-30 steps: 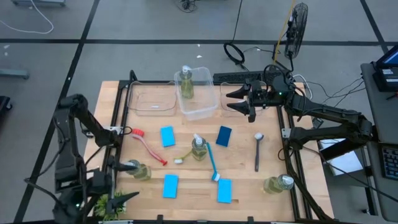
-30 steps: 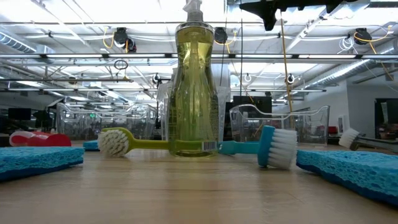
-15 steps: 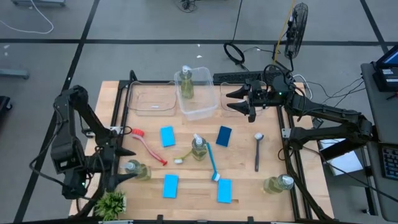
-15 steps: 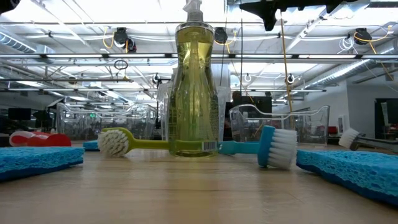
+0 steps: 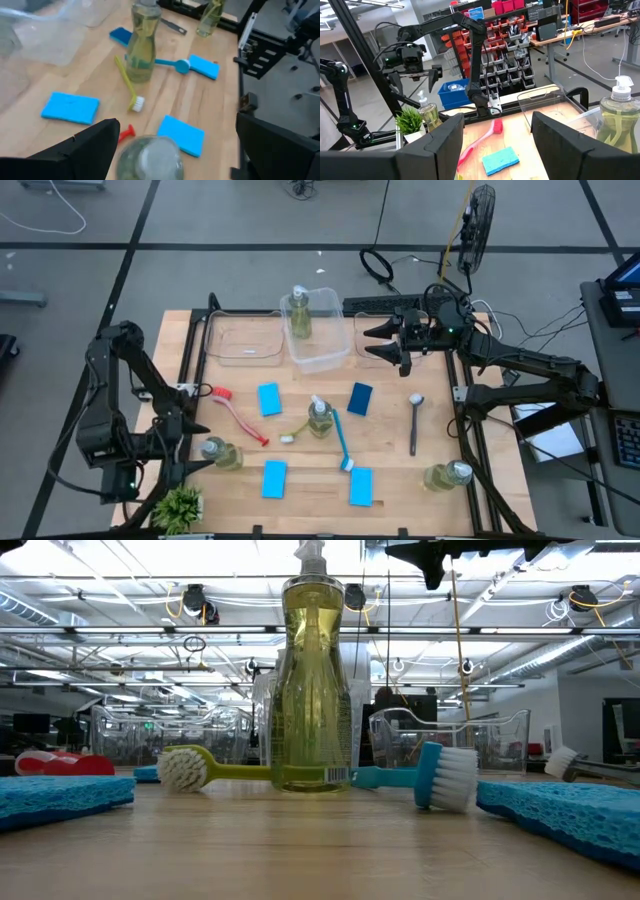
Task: Pick & Place Kitchen Sink Supplies
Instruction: Put the green soap dispenser into the transparent white bin
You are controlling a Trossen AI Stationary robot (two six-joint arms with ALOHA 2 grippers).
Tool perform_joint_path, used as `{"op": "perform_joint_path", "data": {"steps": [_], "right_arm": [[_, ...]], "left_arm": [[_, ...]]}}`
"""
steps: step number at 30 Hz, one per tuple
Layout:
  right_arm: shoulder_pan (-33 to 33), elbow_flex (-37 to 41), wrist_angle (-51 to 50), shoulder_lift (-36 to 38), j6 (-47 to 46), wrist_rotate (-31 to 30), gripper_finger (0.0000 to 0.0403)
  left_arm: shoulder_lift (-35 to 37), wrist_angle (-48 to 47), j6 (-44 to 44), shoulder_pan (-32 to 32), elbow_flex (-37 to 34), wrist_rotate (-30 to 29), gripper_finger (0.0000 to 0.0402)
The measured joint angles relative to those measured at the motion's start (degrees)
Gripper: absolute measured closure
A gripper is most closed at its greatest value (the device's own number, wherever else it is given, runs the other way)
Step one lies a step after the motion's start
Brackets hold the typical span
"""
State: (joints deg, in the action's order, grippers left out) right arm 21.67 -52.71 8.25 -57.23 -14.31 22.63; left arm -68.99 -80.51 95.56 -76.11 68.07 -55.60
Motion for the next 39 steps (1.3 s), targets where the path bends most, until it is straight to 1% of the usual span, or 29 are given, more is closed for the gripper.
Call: {"op": "perform_joint_path", "data": {"steps": [5, 11, 17, 20, 26, 31, 34, 37, 39], "right_arm": [[0.00, 0.00, 0.00, 0.00, 0.00, -0.02, 0.0183], [0.00, 0.00, 0.02, 0.01, 0.00, -0.03, 0.0183], [-0.02, 0.00, 0.02, 0.00, 0.00, -0.04, 0.0183], [-0.01, 0.00, 0.02, 0.00, 0.00, -0.04, 0.0184], [-0.02, 0.00, 0.03, 0.02, 0.00, -0.04, 0.0184], [-0.02, 0.00, 0.02, 0.00, -0.02, -0.02, 0.0183], [-0.02, 0.00, 0.04, 0.00, 0.00, -0.02, 0.0184], [-0.02, 0.00, 0.03, 0.00, -0.01, -0.02, 0.0183], [-0.02, 0.00, 0.03, 0.00, -0.01, 0.00, 0.0184]], "left_arm": [[0.00, -3.36, 3.06, -0.47, 0.00, 1.85, 0.0002], [-0.36, -3.03, 5.01, -0.54, 0.00, 5.39, 0.0002], [-2.40, -3.35, 6.52, -0.53, 0.00, 5.64, 0.0002], [-3.99, -3.55, 7.48, -0.37, 0.00, 6.66, 0.0002], [-6.47, -4.11, 8.74, -0.03, -0.07, 6.62, 0.0002], [-6.97, -3.99, 12.45, -0.03, -2.84, 6.34, 0.0002], [-6.97, -3.85, 13.89, -0.03, -4.47, 5.12, 0.0002], [-6.97, -3.85, 15.51, -0.05, -5.84, 2.48, 0.0002], [-6.97, -3.70, 15.88, -0.05, -6.48, 2.05, 0.0002]]}}
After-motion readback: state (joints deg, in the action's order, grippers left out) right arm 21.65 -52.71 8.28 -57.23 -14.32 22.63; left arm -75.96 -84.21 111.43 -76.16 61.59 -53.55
